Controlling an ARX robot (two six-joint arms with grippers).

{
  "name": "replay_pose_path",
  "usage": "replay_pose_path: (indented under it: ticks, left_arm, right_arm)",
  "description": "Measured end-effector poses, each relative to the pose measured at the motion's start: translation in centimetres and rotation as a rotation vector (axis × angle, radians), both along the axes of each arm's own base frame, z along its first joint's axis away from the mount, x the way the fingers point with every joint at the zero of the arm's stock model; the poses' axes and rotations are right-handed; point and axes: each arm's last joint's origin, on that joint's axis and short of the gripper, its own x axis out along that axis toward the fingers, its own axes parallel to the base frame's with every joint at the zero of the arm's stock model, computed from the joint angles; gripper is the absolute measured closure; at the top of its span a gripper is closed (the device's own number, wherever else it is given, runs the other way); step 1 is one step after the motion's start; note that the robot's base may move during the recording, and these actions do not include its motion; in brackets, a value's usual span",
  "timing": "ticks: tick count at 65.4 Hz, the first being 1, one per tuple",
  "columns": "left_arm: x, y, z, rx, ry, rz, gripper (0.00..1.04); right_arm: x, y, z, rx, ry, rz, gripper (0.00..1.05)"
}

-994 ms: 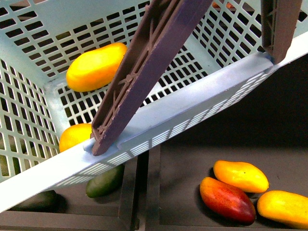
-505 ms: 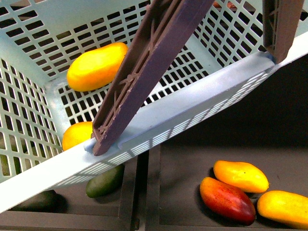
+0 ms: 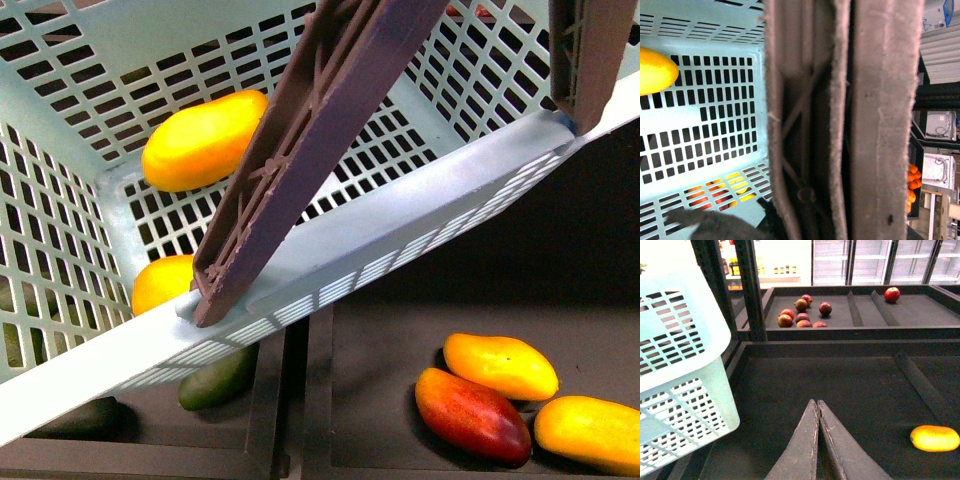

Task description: Pick lemon and mango into basket

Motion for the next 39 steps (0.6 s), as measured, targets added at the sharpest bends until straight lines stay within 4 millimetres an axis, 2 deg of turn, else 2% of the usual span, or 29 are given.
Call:
replay_pose_path:
  ticks: [4, 9, 16, 30, 32, 39]
  left_arm:
    - [0.0, 0.0, 0.0, 0.0, 0.0, 0.0, 0.91]
    - [0.0, 0.0, 0.0, 0.002, -0.001, 0.001, 0.91]
    - [0.0, 0.0, 0.0, 0.001, -0.001, 0.001, 0.91]
    - [0.0, 0.0, 0.0, 0.001, -0.001, 0.001, 0.91]
    - [0.0, 0.0, 0.0, 0.001, -0.001, 0.0, 0.91]
    - [-0.06, -0.11, 0.0, 0.001, 0.0, -0.004, 0.91]
  right_arm:
    - [0.0, 0.0, 0.0, -0.001, 0.0, 0.0, 1.02]
    - [0.0, 0.0, 0.0, 0.0, 0.0, 0.0, 0.9]
    - [0.0, 0.0, 0.0, 0.0, 0.0, 0.0, 0.69]
    - [0.0, 0.0, 0.0, 0.0, 0.0, 0.0, 0.36]
    - [-0.01, 0.0, 0.01, 0.0, -0.001, 0.0, 0.27]
    - [0.0, 0.0, -0.01, 0.0, 0.0, -0.001, 0.1]
